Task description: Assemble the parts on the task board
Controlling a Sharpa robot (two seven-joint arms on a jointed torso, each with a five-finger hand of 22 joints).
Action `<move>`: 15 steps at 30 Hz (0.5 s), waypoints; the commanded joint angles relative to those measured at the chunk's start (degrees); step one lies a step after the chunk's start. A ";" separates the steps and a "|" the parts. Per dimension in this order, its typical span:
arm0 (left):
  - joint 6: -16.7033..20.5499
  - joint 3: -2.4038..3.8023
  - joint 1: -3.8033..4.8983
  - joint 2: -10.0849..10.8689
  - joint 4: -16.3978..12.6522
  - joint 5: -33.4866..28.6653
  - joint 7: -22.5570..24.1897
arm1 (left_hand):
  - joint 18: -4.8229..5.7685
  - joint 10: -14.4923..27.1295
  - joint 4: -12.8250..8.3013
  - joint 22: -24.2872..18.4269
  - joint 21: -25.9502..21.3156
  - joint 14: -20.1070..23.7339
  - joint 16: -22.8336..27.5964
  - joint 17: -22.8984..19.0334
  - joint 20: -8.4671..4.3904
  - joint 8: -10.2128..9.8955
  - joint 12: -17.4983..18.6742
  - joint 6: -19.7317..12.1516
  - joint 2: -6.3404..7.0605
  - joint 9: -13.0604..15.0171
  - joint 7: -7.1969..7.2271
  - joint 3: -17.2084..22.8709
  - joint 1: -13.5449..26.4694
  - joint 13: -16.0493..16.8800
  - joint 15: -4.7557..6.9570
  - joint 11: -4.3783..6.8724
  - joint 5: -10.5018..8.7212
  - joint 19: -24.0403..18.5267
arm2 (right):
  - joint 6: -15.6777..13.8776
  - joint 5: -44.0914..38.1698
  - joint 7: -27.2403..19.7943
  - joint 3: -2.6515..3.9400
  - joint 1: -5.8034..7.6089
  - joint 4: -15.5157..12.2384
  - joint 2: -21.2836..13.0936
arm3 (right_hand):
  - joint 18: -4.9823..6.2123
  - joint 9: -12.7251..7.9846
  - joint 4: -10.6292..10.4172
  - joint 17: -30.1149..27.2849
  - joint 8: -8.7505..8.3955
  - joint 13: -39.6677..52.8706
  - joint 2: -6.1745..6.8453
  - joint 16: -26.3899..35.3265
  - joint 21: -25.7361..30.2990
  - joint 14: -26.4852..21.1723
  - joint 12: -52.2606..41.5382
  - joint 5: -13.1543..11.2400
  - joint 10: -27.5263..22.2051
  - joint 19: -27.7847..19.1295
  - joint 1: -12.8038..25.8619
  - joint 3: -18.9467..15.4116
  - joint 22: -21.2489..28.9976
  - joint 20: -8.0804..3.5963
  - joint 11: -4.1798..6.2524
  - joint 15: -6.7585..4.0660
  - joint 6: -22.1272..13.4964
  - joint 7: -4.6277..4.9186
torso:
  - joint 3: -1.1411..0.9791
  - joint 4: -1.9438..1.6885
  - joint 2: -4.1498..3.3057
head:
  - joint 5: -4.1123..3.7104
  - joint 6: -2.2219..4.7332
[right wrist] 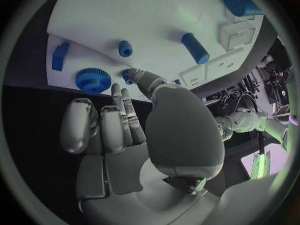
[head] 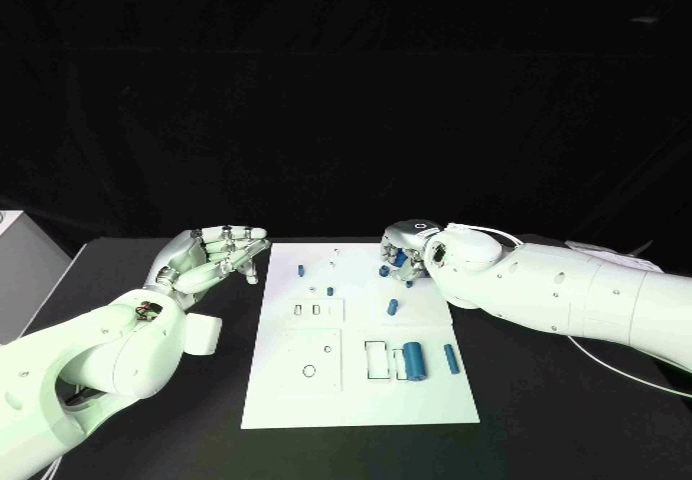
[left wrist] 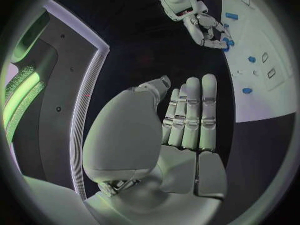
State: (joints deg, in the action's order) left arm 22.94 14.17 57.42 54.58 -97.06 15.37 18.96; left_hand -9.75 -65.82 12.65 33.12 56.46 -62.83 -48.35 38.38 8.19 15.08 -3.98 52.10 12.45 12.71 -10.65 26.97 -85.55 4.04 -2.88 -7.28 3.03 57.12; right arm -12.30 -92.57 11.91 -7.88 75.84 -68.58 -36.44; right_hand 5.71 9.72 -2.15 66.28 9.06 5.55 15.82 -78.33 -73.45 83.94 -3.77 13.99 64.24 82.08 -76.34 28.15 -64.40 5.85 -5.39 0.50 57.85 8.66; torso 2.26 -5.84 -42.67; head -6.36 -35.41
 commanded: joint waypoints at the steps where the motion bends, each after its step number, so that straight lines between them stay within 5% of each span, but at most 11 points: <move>1: 0.00 0.08 0.02 -0.03 -0.16 0.29 0.19 | -0.76 0.41 -0.14 0.10 0.23 0.29 -0.27 0.06 -0.06 -0.21 0.31 -0.42 0.01 0.10 0.01 0.33 0.67 -0.07 0.08 0.17 -0.04 -0.55 | 0.84 -1.35 0.11 0.01 -0.05 -0.18 0.16 | -0.93 0.11 -0.44 0.09 0.04 0.23 -0.82 -0.46 -0.23 2.07 -0.26 0.49 0.53 0.46 0.22 -0.09 -0.26 -0.12 0.18 -0.34 -0.13 -0.02 | 0.09 -0.14 -0.29 | 0.07 0.11; 15: 0.33 0.13 0.03 0.00 -0.05 0.75 -0.15 | -0.80 0.48 -0.45 0.27 0.53 0.29 -0.49 0.15 -0.02 -0.20 0.21 -0.44 -0.26 0.17 -0.06 0.72 0.33 -0.02 0.09 0.16 -0.03 -0.67 | 0.92 -0.69 -0.54 0.01 -0.14 0.42 0.91 | -1.09 0.96 -1.75 0.29 0.95 0.93 -1.74 -1.06 -0.81 2.05 -0.20 1.45 2.34 0.75 0.35 1.46 -1.24 -0.19 0.24 -0.39 1.22 0.12 | 0.19 -0.42 -0.79 | -0.22 0.42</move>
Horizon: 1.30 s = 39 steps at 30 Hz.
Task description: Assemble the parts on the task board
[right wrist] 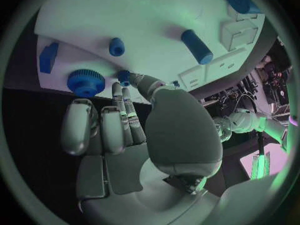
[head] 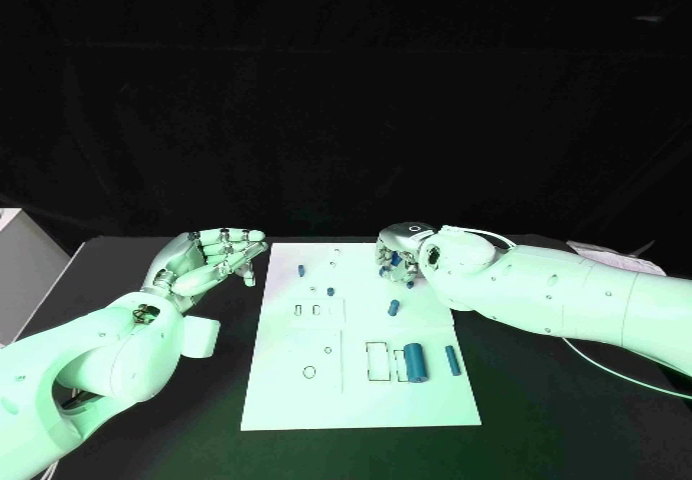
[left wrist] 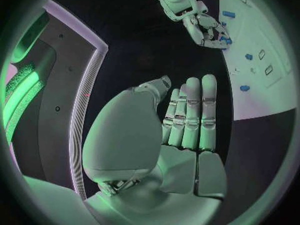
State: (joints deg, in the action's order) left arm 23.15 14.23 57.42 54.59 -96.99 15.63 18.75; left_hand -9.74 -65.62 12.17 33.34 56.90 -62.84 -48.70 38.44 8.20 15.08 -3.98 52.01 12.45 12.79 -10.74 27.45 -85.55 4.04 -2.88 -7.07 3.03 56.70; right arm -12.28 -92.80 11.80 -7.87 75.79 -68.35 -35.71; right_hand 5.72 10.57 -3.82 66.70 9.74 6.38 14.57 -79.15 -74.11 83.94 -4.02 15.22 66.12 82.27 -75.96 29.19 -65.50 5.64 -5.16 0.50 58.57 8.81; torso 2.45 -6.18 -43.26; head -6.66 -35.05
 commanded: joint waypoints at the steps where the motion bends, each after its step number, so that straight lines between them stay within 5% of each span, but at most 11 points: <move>1: 0.14 0.07 0.03 0.01 -0.13 0.50 0.06 | -0.81 0.28 0.03 0.05 0.09 0.30 -0.14 0.09 -0.03 -0.20 0.21 -0.35 -0.26 0.09 0.03 0.24 0.33 -0.02 0.09 -0.05 -0.03 -0.25 | 0.95 -0.43 -0.42 0.00 -0.10 0.26 0.25 | -1.09 0.12 -0.07 -0.13 0.27 0.10 -0.49 -0.24 -0.15 2.05 0.06 0.22 0.46 0.55 -0.03 0.42 -0.14 0.01 0.02 -0.39 0.51 -0.03 | 0.03 -0.12 -0.20 | 0.08 0.07; 18: 0.08 0.14 0.03 0.17 -0.09 0.53 -0.11 | -0.81 0.33 -0.06 0.14 0.25 0.31 -0.24 0.12 -0.01 -0.20 0.19 -0.37 -0.31 0.13 -0.02 0.38 0.30 -0.01 0.07 -0.09 -0.04 -0.32 | 1.02 -0.81 -0.10 -0.01 -0.12 0.81 0.53 | -1.20 1.33 -0.18 -0.23 1.38 0.36 -1.46 -0.70 -0.57 1.95 0.30 -1.40 1.76 0.67 -1.02 3.60 -0.97 -0.09 0.23 -0.53 1.79 -0.16 | 0.05 -0.07 -0.48 | 0.07 0.02; 39: 0.57 0.14 0.01 0.35 -0.03 0.28 0.17 | -0.83 0.56 -0.30 0.30 0.56 0.19 -0.49 0.20 0.02 -0.30 0.22 -0.57 -0.31 0.15 -0.11 0.60 0.17 -0.02 0.05 -0.15 -0.05 -0.36 | -13.92 -3.28 3.01 0.36 -0.05 -1.49 1.30 | -1.58 3.12 3.04 0.26 2.65 1.20 -1.58 -1.41 -2.14 1.98 -0.09 -1.97 5.31 1.20 -3.84 7.40 -3.47 -0.59 0.92 -1.09 2.87 -0.45 | 0.27 -0.41 -0.55 | 0.17 1.15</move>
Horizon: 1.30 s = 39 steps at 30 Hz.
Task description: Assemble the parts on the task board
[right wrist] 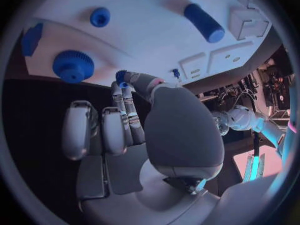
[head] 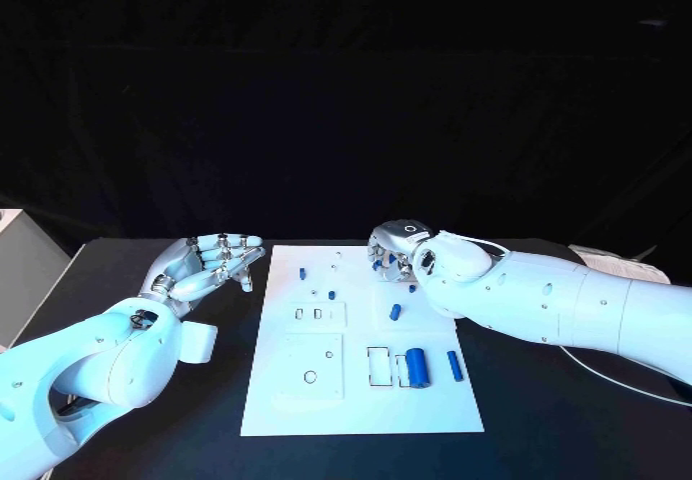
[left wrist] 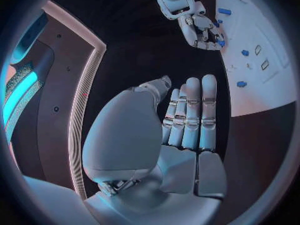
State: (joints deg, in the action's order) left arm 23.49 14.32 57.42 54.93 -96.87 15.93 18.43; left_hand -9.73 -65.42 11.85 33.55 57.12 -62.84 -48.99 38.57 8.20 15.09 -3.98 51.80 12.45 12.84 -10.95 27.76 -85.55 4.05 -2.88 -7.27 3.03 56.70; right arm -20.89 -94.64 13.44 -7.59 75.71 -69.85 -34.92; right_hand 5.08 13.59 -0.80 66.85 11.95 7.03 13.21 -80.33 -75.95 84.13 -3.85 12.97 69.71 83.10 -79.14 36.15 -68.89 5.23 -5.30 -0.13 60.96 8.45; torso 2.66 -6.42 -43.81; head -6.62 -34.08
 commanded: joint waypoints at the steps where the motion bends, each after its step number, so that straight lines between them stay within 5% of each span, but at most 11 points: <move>1: 0.26 0.05 0.01 0.03 -0.17 -0.04 0.50 | -0.84 0.36 0.01 0.09 0.34 0.19 -0.20 0.08 0.02 -0.31 0.22 -0.37 -0.31 0.10 0.10 0.29 0.18 -0.03 0.06 0.05 -0.04 -0.36 | -5.84 -1.46 1.48 0.10 0.05 0.08 0.76 | -0.95 0.18 0.11 0.11 0.48 0.60 -0.23 -0.25 -0.33 1.79 -0.29 0.27 1.93 0.38 -0.69 0.50 -0.14 -0.20 1.10 -0.49 0.52 -0.11 | 0.07 -0.22 0.03 | 0.11 0.21; 15: 0.33 0.06 0.00 0.23 -0.75 -0.13 0.62 | -0.84 0.40 -0.07 0.17 0.49 0.11 -0.33 0.12 0.03 -0.32 0.20 -0.40 -0.36 0.11 0.08 0.41 0.13 -0.02 0.05 0.04 -0.04 -0.36 | -11.06 -1.69 2.14 0.40 0.15 4.34 5.86 | -1.01 0.54 0.36 0.32 0.68 0.77 -0.27 -0.41 -0.55 1.82 -0.25 0.27 2.57 0.44 -0.54 0.64 -0.49 -0.33 1.21 -0.63 0.77 -0.17 | 0.09 -0.19 -0.36 | 0.43 0.64; 25: 0.25 0.07 0.00 0.13 -0.84 -0.13 0.66 | -0.84 0.40 -0.07 0.17 0.49 0.11 -0.33 0.12 0.03 -0.32 0.20 -0.40 -0.36 0.11 0.08 0.41 0.13 -0.02 0.05 0.04 -0.04 -0.36 | -10.91 -1.12 1.03 0.47 0.04 8.14 9.40 | -1.05 0.61 0.35 0.54 0.69 0.76 -0.22 -0.52 -0.68 1.86 -0.16 0.22 2.54 0.49 -0.41 0.62 -0.69 -0.33 1.19 -0.61 0.78 -0.16 | 0.53 -0.88 -0.55 | -0.05 0.31; 39: 0.23 0.19 0.02 0.11 -0.90 -0.09 0.67 | -0.84 0.41 -0.11 0.22 0.60 0.10 -0.39 0.14 0.04 -0.31 0.18 -0.38 -0.36 0.14 0.07 0.46 0.16 -0.01 0.03 0.03 -0.05 -0.37 | -8.28 -1.01 0.28 0.43 -0.42 10.03 10.99 | -1.05 0.72 0.34 0.49 0.60 0.71 0.02 -0.54 -0.67 1.85 0.07 0.07 2.36 0.46 -0.07 0.57 -0.70 -0.32 1.12 -0.56 0.57 -0.11 | 1.10 -1.63 -1.06 | -0.36 0.03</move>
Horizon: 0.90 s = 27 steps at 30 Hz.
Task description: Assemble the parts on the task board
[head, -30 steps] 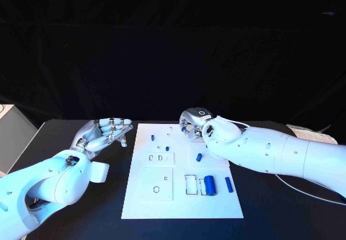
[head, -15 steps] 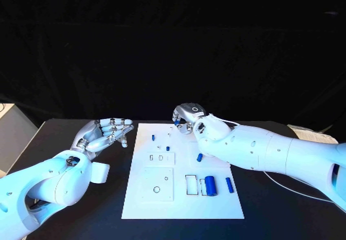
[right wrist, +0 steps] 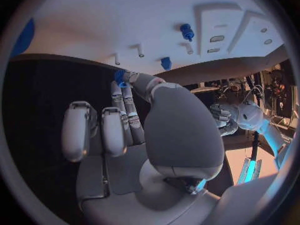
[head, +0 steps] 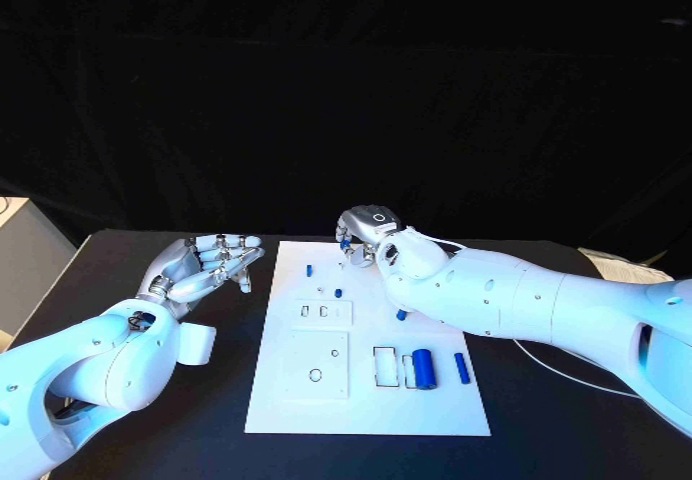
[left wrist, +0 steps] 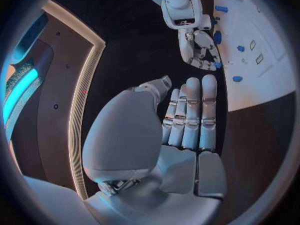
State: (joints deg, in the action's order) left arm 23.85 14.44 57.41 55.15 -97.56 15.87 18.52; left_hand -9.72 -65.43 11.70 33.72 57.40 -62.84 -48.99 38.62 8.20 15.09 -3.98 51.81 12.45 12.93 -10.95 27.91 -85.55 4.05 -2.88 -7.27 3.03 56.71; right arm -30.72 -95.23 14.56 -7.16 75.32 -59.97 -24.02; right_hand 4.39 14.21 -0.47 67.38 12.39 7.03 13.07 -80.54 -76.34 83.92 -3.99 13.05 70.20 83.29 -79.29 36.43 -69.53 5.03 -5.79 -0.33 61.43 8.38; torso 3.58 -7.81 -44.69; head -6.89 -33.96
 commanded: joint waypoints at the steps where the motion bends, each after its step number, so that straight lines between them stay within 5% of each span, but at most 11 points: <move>1: -0.12 0.09 0.03 -0.10 -0.21 -0.02 0.59 | -0.84 0.42 0.05 0.05 0.31 0.10 -0.40 0.09 0.04 -0.31 0.18 -0.38 -0.36 0.05 0.07 0.30 0.16 -0.01 0.03 0.02 -0.04 -0.37 | 1.70 -0.41 -0.85 0.00 -0.04 0.18 0.08 | -0.36 0.10 0.01 -0.04 0.17 0.71 0.16 -0.33 -0.28 2.06 0.21 -0.01 1.87 0.27 0.09 0.28 -0.06 -0.12 1.62 -0.35 0.10 -0.04 | 0.20 -0.27 -0.21 | -0.11 -0.10; 7: -0.06 0.14 0.03 -0.08 -0.14 -0.02 0.61 | -0.84 0.42 0.05 0.05 0.31 0.10 -0.40 0.09 0.04 -0.31 0.18 -0.38 -0.36 0.05 0.07 0.30 0.16 -0.01 0.03 0.02 -0.04 -0.37 | 2.51 -0.47 -0.73 -0.03 -0.06 0.21 -0.11 | -0.36 0.12 0.00 -0.01 0.16 0.71 0.19 -0.35 -0.28 2.06 0.23 -0.06 1.86 0.27 0.15 0.27 -0.07 -0.11 1.61 -0.35 0.07 -0.04 | 0.36 -0.33 -0.44 | -0.04 -0.27; 27: -0.15 0.18 0.03 -0.02 -0.04 -0.02 0.58 | -0.84 0.42 0.05 0.05 0.31 0.10 -0.40 0.09 0.04 -0.31 0.18 -0.38 -0.36 0.05 0.07 0.30 0.16 -0.01 0.03 0.02 -0.04 -0.37 | 3.62 -1.09 0.50 -0.05 -0.05 0.49 -0.21 | -0.38 0.23 -0.05 0.18 0.08 0.68 0.40 -0.47 -0.34 2.10 0.34 -0.25 1.76 0.27 0.49 0.18 -0.18 -0.08 1.57 -0.31 -0.10 -0.03 | 0.37 -0.42 -0.68 | 0.07 -0.11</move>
State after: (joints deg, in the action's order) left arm 23.89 14.56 57.41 55.21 -97.48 15.87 18.53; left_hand -9.72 -65.43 11.70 33.70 57.40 -62.84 -49.20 38.66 8.20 15.09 -3.98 51.81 12.45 12.91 -10.95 27.91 -85.55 4.05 -2.88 -7.27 3.03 56.71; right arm -28.16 -95.40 14.85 -7.20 75.27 -59.57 -24.31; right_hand 4.40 14.37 -0.43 67.49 12.39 7.03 13.35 -80.77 -76.56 83.92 -3.32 12.71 70.19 83.29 -79.02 36.36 -69.76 5.03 -5.79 -0.33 61.42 8.38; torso 3.93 -8.20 -45.30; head -6.83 -34.15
